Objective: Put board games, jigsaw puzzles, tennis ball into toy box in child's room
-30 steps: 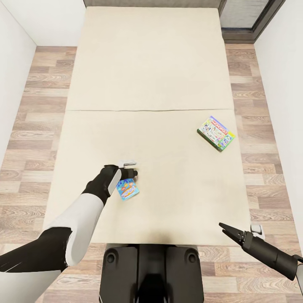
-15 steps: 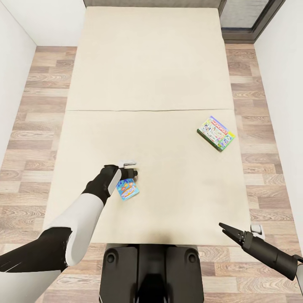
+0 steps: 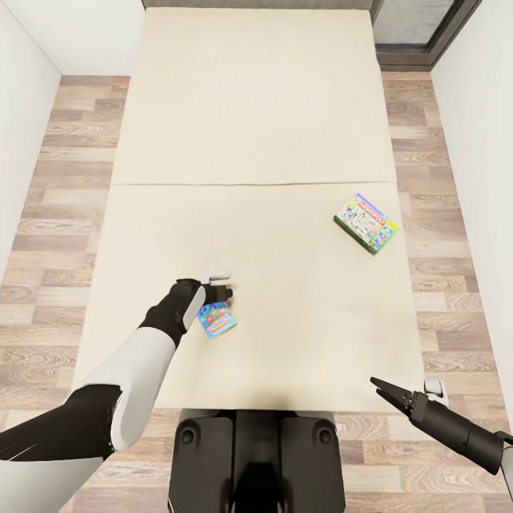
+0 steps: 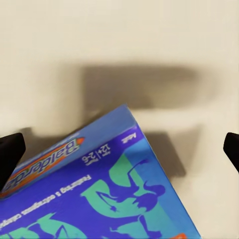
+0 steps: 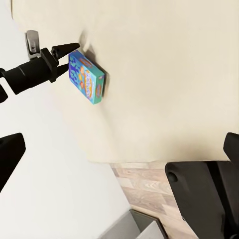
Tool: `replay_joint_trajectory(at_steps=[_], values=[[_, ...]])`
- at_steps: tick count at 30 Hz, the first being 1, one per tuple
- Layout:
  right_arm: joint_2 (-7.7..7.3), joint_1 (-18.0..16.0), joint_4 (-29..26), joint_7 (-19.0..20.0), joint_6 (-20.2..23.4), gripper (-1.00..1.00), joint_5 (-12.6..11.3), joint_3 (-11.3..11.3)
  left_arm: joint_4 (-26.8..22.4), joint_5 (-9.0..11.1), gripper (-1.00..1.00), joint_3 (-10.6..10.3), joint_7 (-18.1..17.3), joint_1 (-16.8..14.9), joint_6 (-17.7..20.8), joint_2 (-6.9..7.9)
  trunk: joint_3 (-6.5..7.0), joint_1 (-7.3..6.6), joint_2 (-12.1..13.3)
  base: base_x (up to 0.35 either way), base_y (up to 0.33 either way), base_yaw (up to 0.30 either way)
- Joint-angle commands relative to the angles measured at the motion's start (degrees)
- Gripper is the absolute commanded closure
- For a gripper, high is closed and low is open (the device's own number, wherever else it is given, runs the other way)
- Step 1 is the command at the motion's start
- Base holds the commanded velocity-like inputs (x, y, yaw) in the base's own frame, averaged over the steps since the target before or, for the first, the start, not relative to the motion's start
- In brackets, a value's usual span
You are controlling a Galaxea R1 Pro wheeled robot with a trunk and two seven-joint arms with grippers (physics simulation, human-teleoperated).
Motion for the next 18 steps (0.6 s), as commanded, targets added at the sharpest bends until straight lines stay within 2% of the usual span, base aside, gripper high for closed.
replay_joint_trajectory(at_steps=[1,18], values=[[0.0,-0.02,-0.01,0.33,0.19,-1.0,0.21,-0.05,0.0,0.76,-1.0,0.39,0.08,0.03,0.27,-0.08,-0.14,0.03,-0.07,-0.006,0.0,0.0],[0.0,0.0,-0.01,0.33,0.19,-1.0,0.21,-0.03,-0.02,0.76,-1.0,0.39,0.08,0.03,0.27,-0.08,-0.5,0.03,-0.07,-0.001,0.0,0.0]])
